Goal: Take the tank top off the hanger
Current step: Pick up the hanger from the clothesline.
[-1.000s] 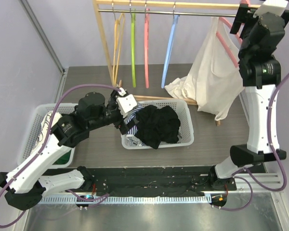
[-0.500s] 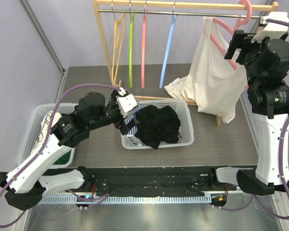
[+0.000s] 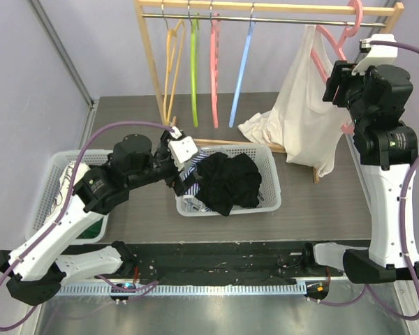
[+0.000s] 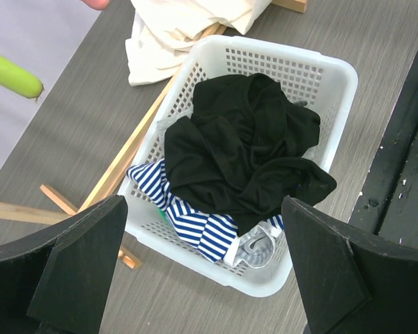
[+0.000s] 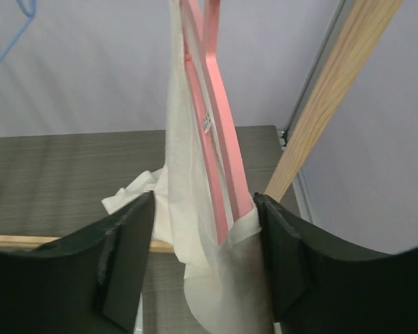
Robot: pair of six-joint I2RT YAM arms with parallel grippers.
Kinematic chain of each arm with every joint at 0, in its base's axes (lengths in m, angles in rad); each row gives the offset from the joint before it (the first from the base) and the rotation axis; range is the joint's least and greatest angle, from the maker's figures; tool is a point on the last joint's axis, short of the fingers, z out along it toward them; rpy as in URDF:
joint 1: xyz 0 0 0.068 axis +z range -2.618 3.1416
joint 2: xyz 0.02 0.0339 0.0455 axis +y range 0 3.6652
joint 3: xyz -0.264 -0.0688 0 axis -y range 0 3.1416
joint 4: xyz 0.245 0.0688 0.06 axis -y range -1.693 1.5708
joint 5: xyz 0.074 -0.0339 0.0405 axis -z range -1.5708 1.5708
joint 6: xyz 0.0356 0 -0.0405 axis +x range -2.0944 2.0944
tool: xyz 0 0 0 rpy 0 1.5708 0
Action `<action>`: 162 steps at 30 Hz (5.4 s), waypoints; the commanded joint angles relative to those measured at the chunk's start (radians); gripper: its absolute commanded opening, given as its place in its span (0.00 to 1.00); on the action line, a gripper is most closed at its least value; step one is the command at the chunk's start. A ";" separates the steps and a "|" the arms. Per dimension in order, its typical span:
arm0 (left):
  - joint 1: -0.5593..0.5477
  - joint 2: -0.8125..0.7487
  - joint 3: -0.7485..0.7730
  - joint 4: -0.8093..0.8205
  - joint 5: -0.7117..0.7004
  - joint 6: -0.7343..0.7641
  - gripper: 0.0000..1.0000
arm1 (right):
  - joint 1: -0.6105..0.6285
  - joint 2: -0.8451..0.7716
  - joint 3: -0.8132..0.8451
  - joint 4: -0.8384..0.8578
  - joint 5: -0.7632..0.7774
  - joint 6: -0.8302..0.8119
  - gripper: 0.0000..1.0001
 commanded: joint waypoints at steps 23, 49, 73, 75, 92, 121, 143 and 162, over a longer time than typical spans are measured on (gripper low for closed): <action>0.007 -0.023 0.003 0.026 0.022 -0.013 0.97 | -0.004 0.000 0.073 -0.086 -0.098 0.148 0.01; 0.017 -0.037 -0.009 0.035 0.011 -0.015 0.97 | -0.004 -0.157 -0.127 0.542 -0.097 -0.062 0.01; 0.028 -0.070 -0.047 0.048 0.005 -0.019 0.97 | -0.006 -0.242 -0.485 0.665 -0.123 0.014 0.01; 0.028 -0.070 -0.046 0.051 0.006 -0.021 0.97 | -0.004 -0.244 -0.491 0.658 -0.126 0.013 0.01; 0.036 -0.080 -0.058 0.057 0.006 -0.021 0.97 | -0.004 -0.261 -0.502 0.822 -0.089 0.011 0.01; 0.048 -0.086 -0.083 0.065 0.025 -0.024 0.97 | -0.004 -0.098 -0.071 0.149 -0.183 0.142 0.66; 0.048 -0.081 -0.076 0.062 0.043 -0.044 0.96 | -0.004 -0.169 0.026 -0.030 -0.118 0.097 0.61; 0.050 -0.084 -0.070 0.060 0.062 -0.058 0.95 | -0.004 -0.181 -0.087 -0.060 -0.103 0.110 0.65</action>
